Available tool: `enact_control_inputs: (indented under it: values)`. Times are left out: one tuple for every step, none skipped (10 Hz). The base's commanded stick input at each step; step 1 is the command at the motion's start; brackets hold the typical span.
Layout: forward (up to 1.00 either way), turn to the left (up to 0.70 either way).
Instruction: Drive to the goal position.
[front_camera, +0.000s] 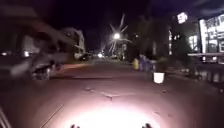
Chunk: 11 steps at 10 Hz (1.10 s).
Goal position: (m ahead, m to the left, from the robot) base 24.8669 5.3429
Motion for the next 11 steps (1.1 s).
enact_control_inputs:
  values:
    - [0.85,0.0]
    - [0.85,0.0]
    - [0.85,0.0]
    - [0.85,0.0]
    - [0.85,0.0]
    - [0.85,0.0]
    - [0.85,0.0]
    - [0.85,0.0]
    - [0.85,0.0]
    - [0.85,-0.04]
    - [0.85,-0.2]
